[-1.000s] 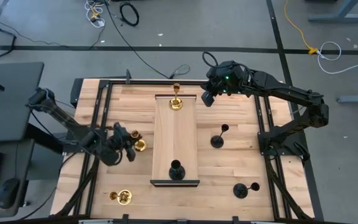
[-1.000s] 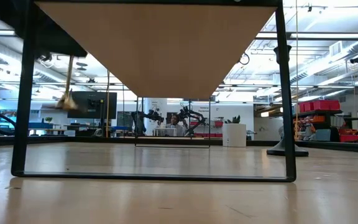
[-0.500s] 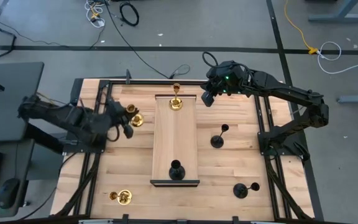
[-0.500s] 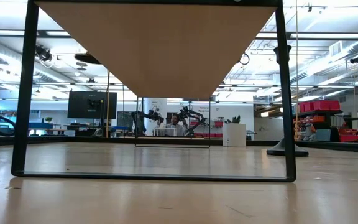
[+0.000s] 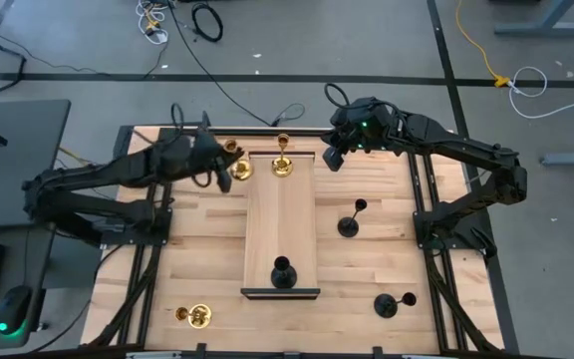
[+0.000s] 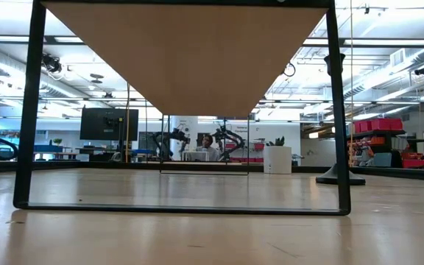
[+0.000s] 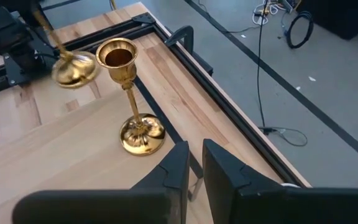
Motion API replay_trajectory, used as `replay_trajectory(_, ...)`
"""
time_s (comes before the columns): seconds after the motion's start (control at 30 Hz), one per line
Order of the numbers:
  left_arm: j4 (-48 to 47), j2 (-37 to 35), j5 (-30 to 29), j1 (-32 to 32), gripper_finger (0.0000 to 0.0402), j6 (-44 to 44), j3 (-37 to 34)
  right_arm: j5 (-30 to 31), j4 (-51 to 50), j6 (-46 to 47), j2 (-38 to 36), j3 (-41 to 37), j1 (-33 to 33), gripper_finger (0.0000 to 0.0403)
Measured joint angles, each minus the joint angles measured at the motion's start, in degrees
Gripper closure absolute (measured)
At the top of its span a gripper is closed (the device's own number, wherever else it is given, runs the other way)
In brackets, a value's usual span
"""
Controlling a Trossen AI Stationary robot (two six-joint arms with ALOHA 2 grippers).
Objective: Pick & Place candle stick holders
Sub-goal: Put the top gold candle holder on the shelf aligned with the other gold candle holder
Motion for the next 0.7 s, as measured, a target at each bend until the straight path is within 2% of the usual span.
replay_trajectory(0.2,5.45,6.84,7.65,5.79,0.0372,0.00,-0.01,-0.02,-0.09,-0.51,0.00,0.00,0.00,0.0355)
replay_trajectory(0.37,9.53,11.46,11.14,8.21,0.0372,-0.26,-0.01,-0.03,-0.25,-1.41,0.00,0.00,0.00,0.0355)
replay_trajectory(0.7,11.26,13.65,12.83,8.88,0.0372,-0.63,-0.01,-0.04,-0.26,-2.70,0.00,0.00,0.00,0.0355)
